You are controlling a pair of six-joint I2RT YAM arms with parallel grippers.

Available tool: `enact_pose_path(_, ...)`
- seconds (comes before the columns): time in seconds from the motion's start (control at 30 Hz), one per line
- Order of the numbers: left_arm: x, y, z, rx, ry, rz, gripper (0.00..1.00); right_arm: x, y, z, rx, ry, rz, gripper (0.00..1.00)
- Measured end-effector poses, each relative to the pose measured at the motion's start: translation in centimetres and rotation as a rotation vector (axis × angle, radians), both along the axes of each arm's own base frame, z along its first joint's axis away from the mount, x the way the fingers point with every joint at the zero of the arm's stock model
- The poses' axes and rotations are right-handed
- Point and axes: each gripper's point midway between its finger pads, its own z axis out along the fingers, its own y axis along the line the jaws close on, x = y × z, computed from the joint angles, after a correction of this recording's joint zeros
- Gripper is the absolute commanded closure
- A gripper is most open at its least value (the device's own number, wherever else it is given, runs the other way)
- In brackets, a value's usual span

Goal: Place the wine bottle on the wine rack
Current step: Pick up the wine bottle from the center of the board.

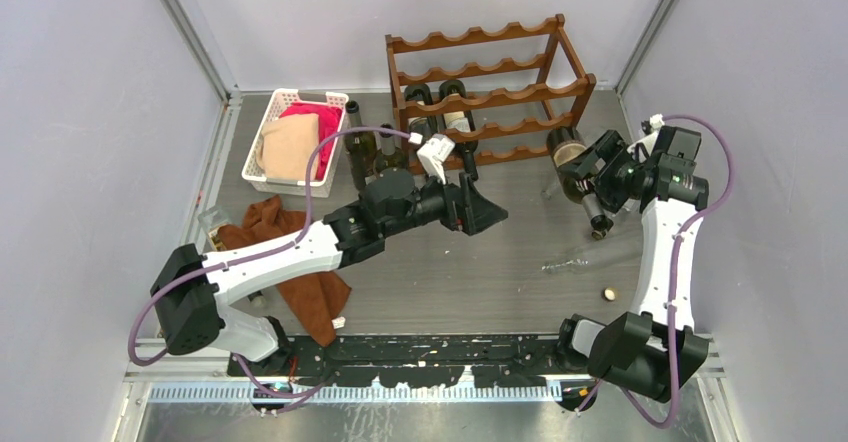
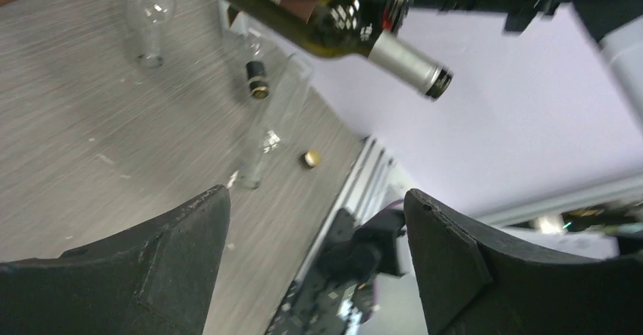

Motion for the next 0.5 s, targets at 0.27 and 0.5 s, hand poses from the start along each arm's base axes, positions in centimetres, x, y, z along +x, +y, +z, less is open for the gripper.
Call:
enact_pose_path(0.27, 1.6, -0.9, 2.2, -0.193, 0.271, 0.13, 0.15, -1.1, 3.2, 2.3, 0.062, -0.126, 0.214, 0.99)
enact_pose_path(0.5, 3.2, -1.6, 1.7, -0.283, 0.532, 0.256, 0.13, -3.5, 5.2, 2.1, 0.056, -0.173, 0.39, 0.99)
